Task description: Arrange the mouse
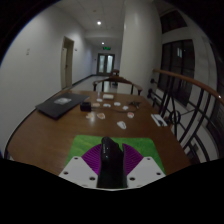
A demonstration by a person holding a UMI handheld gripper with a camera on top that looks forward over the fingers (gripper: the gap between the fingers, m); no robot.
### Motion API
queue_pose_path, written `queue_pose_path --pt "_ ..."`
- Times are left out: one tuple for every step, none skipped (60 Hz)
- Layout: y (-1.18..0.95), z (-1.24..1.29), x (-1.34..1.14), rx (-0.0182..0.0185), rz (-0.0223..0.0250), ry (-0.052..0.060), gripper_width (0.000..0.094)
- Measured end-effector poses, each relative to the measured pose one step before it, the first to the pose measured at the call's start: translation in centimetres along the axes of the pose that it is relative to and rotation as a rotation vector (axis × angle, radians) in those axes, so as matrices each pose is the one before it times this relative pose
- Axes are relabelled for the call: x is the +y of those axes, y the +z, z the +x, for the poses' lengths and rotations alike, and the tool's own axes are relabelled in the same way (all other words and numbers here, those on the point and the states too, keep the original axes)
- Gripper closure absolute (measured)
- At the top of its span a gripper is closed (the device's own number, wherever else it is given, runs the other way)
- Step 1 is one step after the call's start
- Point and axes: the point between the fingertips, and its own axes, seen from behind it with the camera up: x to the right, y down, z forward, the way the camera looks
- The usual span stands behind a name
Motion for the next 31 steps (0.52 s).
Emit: queue_pose_path --pt "0.314 0.088 0.541 -0.00081 -0.01063 0.0010 0.0655" --pt "0.261 0.042 0.555 -0.00149 -0.00908 0.0029 0.0655" --pt "0.281 0.031 0.486 -0.00113 -0.00968 0.0042 0.0655" --pt "0.027 -0.007 0.574 -0.00298 -0.01696 -0.0006 0.0649" --pt "0.027 -0.072 -0.613 -0.00544 0.02617 0.0022 0.0648" --pt "0.386 -0.042 -0.438 -0.01027 0.00384 -0.0047 0.0653" --pt "-0.008 0.040 0.282 -0.00375 -0.00441 -0.0036 0.0649" --pt "-0.030 0.012 0.099 -0.00237 -0.00087 0.0095 0.0638" --pt "0.003 -0.020 0.037 -0.00239 0.00052 0.0181 0.0619" --pt "0.014 0.019 0.172 -0.00255 -0.00552 0.0160 0.0591" --pt "0.004 -0.014 0.017 -0.00430 -0.00055 0.0126 0.0576" --pt "0.070 -0.001 -0.050 -0.00545 -0.00063 0.0066 0.0557" --pt "0.040 -0.004 0.067 -0.00693 -0.00456 0.0025 0.0535" --pt "-0.029 -0.063 0.076 -0.00803 -0.00680 0.0008 0.0505" --pt "-0.080 -0.009 0.133 -0.00649 -0.00720 0.0031 0.0465" --pt "-0.181 -0.006 0.204 -0.00522 -0.01053 0.0054 0.0401" --pt "-0.307 0.012 0.175 -0.00333 -0.00890 0.0067 0.0348" --pt "-0.385 0.024 0.043 -0.00382 -0.00383 0.0049 0.0296" --pt "-0.422 0.041 -0.093 -0.00356 0.00376 0.0020 0.0243" --pt "-0.691 0.116 -0.140 -0.00565 0.00749 -0.0001 0.0190" --pt "-0.477 0.084 -0.160 0.00018 0.01013 -0.0032 0.0137" --pt "-0.597 0.165 -0.116 0.00192 0.00820 -0.0028 0.0084" --pt "-0.656 0.152 -0.056 0.00346 0.00691 -0.0038 0.0063" --pt "-0.673 0.116 -0.022 0.00017 0.00641 -0.0033 0.0073" --pt "-0.731 0.055 0.032 -0.00268 0.00483 -0.0040 0.0084" --pt "-0.737 0.049 0.139 -0.00357 0.00206 -0.0029 0.0082" --pt "-0.661 -0.121 0.027 -0.00487 -0.00105 -0.0017 0.0084" --pt "-0.746 0.191 0.275 -0.00829 -0.00104 0.0025 0.0090" --pt "-0.630 -0.049 0.291 -0.00628 -0.00239 0.0034 0.0088" --pt "-0.630 -0.071 0.303 -0.00770 -0.00144 0.0048 0.0086" --pt "-0.619 -0.105 0.283 -0.00862 -0.00123 0.0057 0.0087"
